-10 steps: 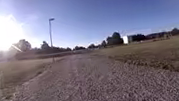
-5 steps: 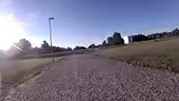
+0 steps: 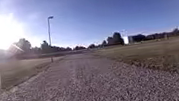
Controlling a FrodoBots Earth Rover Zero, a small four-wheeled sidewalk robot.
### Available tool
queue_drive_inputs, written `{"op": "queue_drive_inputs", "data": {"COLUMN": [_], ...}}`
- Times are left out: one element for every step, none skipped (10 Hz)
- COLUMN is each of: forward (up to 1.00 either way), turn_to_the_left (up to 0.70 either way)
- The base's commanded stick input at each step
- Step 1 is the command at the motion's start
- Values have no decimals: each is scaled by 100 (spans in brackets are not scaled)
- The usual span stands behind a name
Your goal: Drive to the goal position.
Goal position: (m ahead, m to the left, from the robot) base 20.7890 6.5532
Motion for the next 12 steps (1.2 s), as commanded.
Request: {"op": "queue_drive_inputs", "data": {"forward": [50,50,50,50,50,50,50,50,50,50,50,50], "turn_to_the_left": [0,0,0,0,0,0,0,0,50,50,10,0]}}
